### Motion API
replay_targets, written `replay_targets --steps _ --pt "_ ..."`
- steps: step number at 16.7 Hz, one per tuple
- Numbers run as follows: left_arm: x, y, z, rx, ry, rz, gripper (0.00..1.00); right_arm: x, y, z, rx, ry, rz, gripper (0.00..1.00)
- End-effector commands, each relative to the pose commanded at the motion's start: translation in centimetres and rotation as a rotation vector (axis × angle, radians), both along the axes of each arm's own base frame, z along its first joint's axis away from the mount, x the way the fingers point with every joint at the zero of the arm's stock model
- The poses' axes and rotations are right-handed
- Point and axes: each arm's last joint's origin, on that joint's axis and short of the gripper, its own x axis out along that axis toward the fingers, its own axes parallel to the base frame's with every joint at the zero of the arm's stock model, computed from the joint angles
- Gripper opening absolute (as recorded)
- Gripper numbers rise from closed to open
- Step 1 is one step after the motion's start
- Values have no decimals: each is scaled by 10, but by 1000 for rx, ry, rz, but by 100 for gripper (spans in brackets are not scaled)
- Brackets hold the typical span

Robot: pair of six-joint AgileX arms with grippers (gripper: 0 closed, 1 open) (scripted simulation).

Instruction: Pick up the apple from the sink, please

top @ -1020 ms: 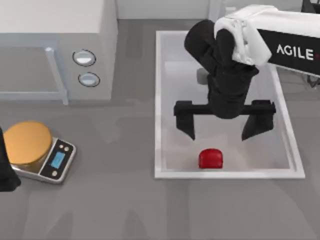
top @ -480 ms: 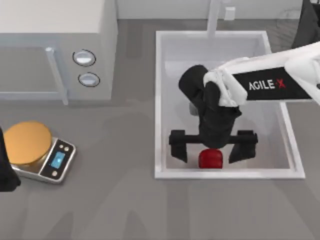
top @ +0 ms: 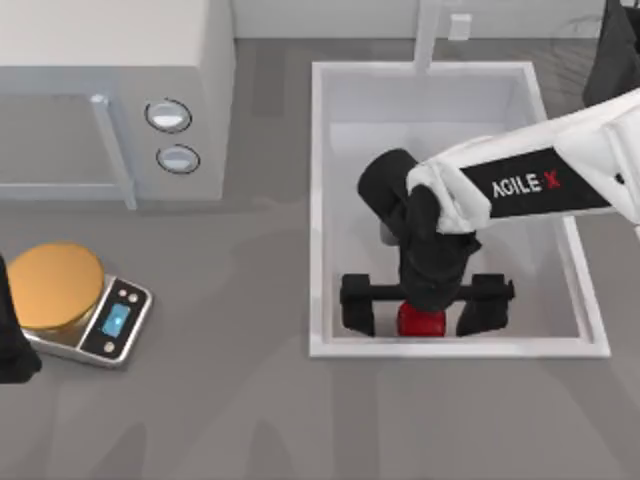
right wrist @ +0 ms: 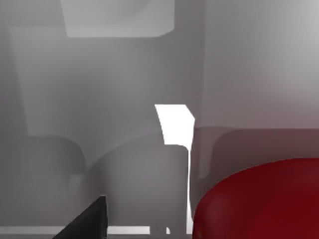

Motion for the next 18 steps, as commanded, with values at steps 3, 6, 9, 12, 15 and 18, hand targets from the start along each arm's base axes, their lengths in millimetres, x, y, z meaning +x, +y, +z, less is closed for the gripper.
replay_targets --steps 3,6,9,12,15,18 --pt "0 0 0 0 0 0 100 0 0 0 0 0 0 77" --pt "0 0 0 0 0 0 100 0 0 0 0 0 0 55" --pt "0 0 0 0 0 0 100 0 0 0 0 0 0 32" --pt "0 0 0 0 0 0 100 0 0 0 0 0 0 10" --pt "0 0 0 0 0 0 100 0 0 0 0 0 0 0" --pt "0 0 0 0 0 0 100 0 0 0 0 0 0 0"
